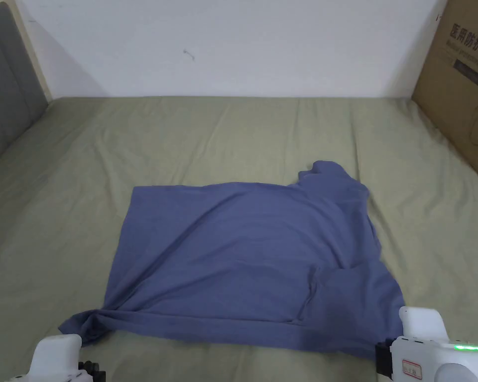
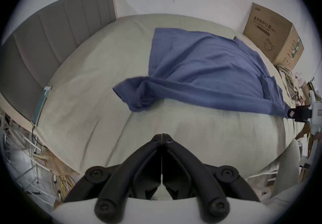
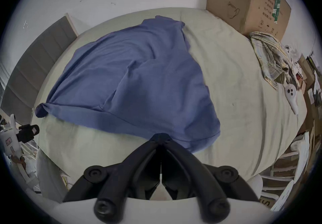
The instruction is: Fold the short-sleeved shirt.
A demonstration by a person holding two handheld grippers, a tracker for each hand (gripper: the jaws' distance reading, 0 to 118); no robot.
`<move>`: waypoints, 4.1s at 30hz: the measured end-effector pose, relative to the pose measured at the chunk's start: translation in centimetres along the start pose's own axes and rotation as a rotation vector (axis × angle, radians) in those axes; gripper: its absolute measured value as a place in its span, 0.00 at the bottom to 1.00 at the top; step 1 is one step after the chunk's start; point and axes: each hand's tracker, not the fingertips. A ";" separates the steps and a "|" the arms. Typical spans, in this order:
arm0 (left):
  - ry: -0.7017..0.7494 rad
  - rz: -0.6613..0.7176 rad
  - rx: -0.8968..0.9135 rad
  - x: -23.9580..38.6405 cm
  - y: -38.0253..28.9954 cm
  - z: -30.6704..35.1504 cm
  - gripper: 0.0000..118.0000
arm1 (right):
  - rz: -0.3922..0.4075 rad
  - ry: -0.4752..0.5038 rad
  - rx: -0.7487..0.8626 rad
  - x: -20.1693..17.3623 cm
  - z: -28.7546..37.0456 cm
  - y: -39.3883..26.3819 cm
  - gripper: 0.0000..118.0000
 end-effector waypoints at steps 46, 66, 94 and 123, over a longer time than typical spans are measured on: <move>0.012 0.118 -0.112 0.2 36.4 -32.1 0.70 | -0.004 -0.051 0.022 -0.4 -14.7 20.3 0.01; 0.008 -0.072 -0.079 1.0 36.9 -30.1 0.02 | -0.057 0.027 0.009 5.4 -19.7 33.5 0.68; 0.081 -0.141 0.124 2.0 37.4 -12.6 0.02 | -0.056 0.009 0.087 4.4 -8.2 37.9 0.03; 0.143 0.017 0.645 6.8 62.5 11.5 0.02 | -0.049 -0.138 0.614 1.2 22.5 59.4 0.03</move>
